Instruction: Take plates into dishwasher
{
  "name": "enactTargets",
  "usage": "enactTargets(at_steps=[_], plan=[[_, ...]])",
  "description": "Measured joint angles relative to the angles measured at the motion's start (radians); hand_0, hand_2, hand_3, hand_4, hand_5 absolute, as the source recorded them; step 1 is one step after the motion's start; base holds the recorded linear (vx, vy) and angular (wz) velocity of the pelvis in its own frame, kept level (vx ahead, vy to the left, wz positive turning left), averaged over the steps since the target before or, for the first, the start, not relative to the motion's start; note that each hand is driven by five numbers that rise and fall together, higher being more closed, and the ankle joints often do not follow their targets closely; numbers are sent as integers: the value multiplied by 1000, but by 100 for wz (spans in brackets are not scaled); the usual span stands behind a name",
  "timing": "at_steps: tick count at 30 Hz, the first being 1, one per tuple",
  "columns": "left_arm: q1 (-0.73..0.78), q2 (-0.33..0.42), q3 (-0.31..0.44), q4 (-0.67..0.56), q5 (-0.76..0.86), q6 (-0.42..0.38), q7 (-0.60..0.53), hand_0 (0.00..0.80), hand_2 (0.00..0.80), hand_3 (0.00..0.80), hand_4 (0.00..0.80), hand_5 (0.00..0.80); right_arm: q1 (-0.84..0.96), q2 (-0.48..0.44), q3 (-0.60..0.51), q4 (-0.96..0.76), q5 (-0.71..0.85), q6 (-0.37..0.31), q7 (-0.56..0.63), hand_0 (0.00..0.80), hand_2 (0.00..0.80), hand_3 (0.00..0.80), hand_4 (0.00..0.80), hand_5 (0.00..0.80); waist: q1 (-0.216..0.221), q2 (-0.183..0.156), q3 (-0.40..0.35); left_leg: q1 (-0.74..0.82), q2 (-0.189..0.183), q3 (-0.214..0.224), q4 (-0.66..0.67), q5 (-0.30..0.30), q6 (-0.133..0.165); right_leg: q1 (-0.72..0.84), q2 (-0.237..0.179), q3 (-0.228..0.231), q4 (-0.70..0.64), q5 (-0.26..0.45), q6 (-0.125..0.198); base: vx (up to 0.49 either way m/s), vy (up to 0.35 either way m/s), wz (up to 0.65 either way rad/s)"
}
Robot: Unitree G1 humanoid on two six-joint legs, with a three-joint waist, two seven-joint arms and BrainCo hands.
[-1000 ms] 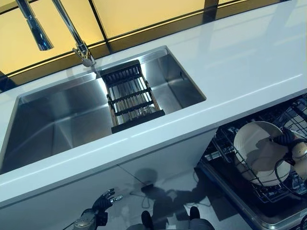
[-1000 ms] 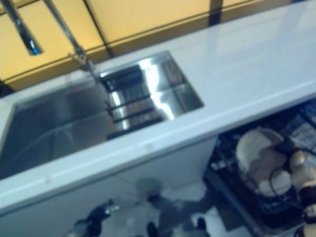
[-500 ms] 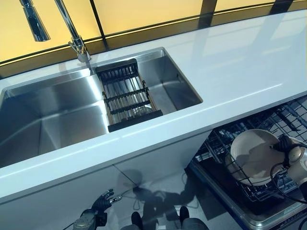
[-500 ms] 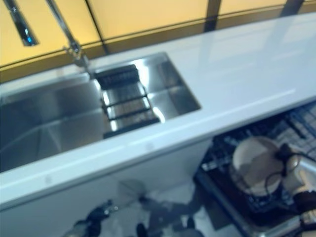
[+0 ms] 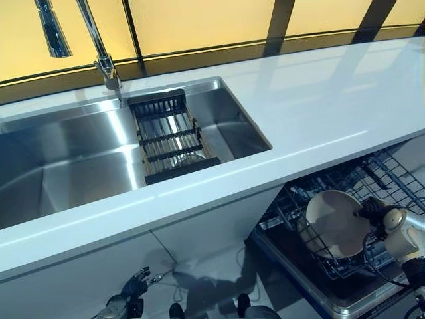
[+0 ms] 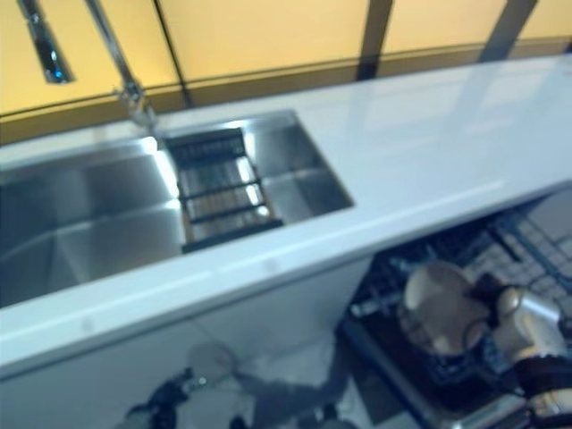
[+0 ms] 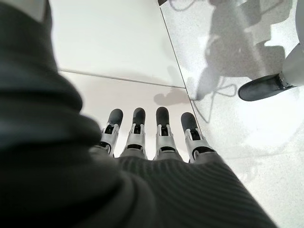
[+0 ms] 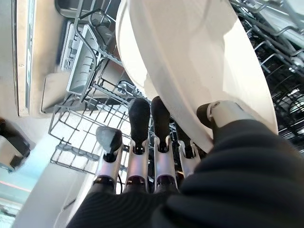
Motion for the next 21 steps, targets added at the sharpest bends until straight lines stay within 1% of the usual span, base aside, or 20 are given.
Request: enactTargets(at_steps=[3, 7, 16, 17, 18, 19, 21], plan=[[1, 0, 19, 1, 10, 0, 5, 0, 0, 0, 0, 0, 5, 0, -1, -6, -13, 4, 22, 800, 800, 800, 800, 800, 1, -3, -4, 0, 1, 1, 0, 0, 0, 0, 1, 0, 1, 0, 0, 0, 0, 0], [2, 0, 20, 3, 36, 0, 12, 0, 0, 0, 0, 0, 7, 0, -1, -14, -17, 14, 36, 800, 800, 800, 800, 800, 1, -4, -5, 2, 3, 1, 0, 0, 0, 5, 2, 0, 3, 1, -1, 0, 0, 0], [1, 0, 20, 15, 36, 0, 19, 0, 0, 0, 0, 0, 9, 0, 0, -16, -4, 17, 60, 800, 800, 800, 800, 800, 1, -5, -5, 11, 5, 3, 0, 0, 0, 11, 4, 0, 0, 1, -1, 0, 0, 0], [1, 0, 20, 15, 36, 0, 19, 0, 0, 0, 0, 0, 9, 0, 0, -16, 5, 19, 61, 687, 687, 687, 687, 687, 1, -6, -6, 11, 5, 3, 0, 0, 0, 11, 4, 0, 0, 1, -1, 0, 0, 0], [1, 0, 20, 15, 36, 0, 19, 0, 0, 0, 0, 0, 11, 0, 0, -18, 9, 25, 61, 50, 50, 50, 50, 50, 1, -7, -7, 11, 5, 3, 0, 0, 0, 12, 4, 0, 0, 1, -1, 0, 0, 0], [1, 0, 20, 15, 36, 0, 20, 0, 0, 0, 0, 0, 13, 0, 0, -19, 24, 31, 66, 0, 0, 0, 0, 0, 0, -8, -8, 11, 5, 3, 0, 0, 0, 13, 4, 0, 0, 1, -1, 0, 0, 0], [0, 0, 20, 15, 36, 1, 20, 0, 0, 0, 0, 0, 16, 4, 0, -24, 62, 32, 85, 0, 0, 0, 0, 0, 1, -12, -10, 11, 5, 3, 0, 0, 0, 13, 4, 0, 1, 1, -1, 0, 0, 0]])
